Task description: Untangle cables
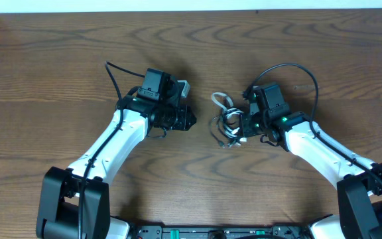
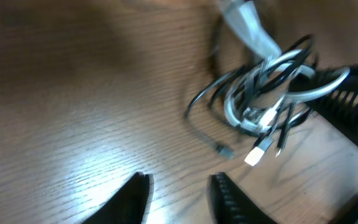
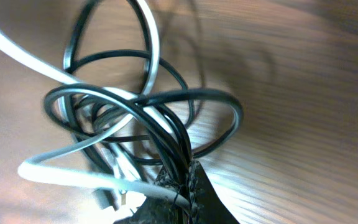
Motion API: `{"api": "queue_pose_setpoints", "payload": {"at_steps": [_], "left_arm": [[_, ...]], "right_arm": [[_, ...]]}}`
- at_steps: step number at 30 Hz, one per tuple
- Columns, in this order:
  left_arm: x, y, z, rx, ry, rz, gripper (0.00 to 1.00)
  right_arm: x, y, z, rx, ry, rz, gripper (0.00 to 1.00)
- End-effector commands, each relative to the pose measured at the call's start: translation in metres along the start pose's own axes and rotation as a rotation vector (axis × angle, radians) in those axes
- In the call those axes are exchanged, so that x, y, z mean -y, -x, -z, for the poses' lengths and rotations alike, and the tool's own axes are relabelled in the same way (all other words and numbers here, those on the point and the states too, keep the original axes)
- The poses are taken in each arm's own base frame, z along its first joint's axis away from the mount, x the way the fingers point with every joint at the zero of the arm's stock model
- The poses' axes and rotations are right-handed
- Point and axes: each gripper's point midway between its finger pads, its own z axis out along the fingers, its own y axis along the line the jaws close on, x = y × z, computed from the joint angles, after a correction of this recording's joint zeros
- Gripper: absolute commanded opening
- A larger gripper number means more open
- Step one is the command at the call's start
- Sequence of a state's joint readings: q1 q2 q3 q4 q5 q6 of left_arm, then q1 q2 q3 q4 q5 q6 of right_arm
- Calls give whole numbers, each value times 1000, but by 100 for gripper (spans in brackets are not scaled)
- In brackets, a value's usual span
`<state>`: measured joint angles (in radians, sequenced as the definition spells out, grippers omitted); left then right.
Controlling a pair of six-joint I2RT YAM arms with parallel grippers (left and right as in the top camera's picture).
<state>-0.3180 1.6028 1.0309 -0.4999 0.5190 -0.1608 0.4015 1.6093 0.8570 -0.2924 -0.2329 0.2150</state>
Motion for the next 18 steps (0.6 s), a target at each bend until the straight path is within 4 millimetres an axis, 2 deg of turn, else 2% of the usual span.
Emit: {"api": "queue_pose_setpoints", "payload": {"at_steps": [1, 3, 6, 18], "left_arm": [[18, 6, 7, 23, -85, -26, 42], [23, 8, 8, 31, -113, -34, 42], [23, 10, 8, 37, -116, -38, 42], [24, 9, 8, 35, -119, -38, 42]], "right_arm": [[-51, -4, 8, -17, 304, 128, 1], [-70, -1, 15, -1, 418, 148, 1], [-87, 5, 23, 26, 516, 172, 1], [-98, 9, 30, 49, 585, 194, 1]]}}
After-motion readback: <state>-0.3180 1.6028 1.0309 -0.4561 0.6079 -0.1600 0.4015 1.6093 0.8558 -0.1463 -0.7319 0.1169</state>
